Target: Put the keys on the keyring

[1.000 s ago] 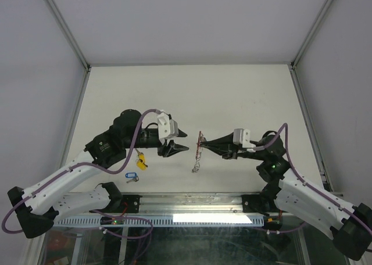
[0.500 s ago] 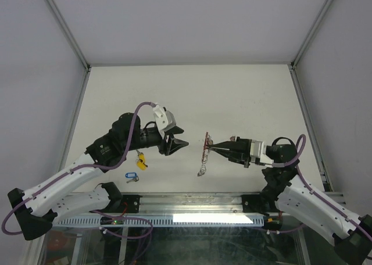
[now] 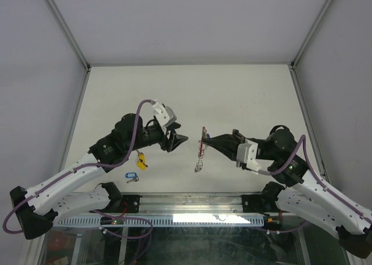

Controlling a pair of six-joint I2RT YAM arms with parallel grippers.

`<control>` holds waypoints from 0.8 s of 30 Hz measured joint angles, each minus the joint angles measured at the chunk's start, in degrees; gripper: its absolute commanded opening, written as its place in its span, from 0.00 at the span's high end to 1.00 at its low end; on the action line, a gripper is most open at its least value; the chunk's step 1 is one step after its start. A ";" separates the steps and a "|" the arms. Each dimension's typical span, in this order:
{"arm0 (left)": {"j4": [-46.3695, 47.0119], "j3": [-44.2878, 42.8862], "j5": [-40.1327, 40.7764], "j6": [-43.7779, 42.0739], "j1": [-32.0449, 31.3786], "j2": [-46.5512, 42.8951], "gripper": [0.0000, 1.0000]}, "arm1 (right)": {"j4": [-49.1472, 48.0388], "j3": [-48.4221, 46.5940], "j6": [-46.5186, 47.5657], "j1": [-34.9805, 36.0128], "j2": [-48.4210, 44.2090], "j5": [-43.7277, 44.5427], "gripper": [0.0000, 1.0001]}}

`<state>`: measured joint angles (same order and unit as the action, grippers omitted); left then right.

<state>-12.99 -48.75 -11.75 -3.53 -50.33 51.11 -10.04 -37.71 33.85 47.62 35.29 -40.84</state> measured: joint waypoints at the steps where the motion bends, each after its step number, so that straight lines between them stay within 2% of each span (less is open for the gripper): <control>1: -0.04 0.00 0.83 0.07 0.00 0.17 0.46 | 2.14 -0.70 2.19 0.96 0.39 1.25 1.00; 7: -1.07 0.00 5.18 0.63 0.00 0.44 0.45 | 12.00 -3.19 12.92 6.95 2.62 10.34 1.00; 13: -3.13 -0.52 10.19 1.92 0.00 1.09 0.42 | 16.52 -3.21 19.47 10.91 2.91 17.38 1.00; 17: -6.01 -1.84 13.97 4.92 0.00 1.57 0.43 | 19.37 -4.00 19.30 11.61 3.26 20.92 1.00; 24: -11.65 -2.38 21.44 15.67 0.00 4.02 0.44 | 23.87 -6.43 14.93 11.63 4.55 27.08 1.00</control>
<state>-24.64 -51.13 9.69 12.14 -50.33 55.13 13.82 -44.14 48.77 59.24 39.83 -13.76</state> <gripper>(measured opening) 0.564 0.009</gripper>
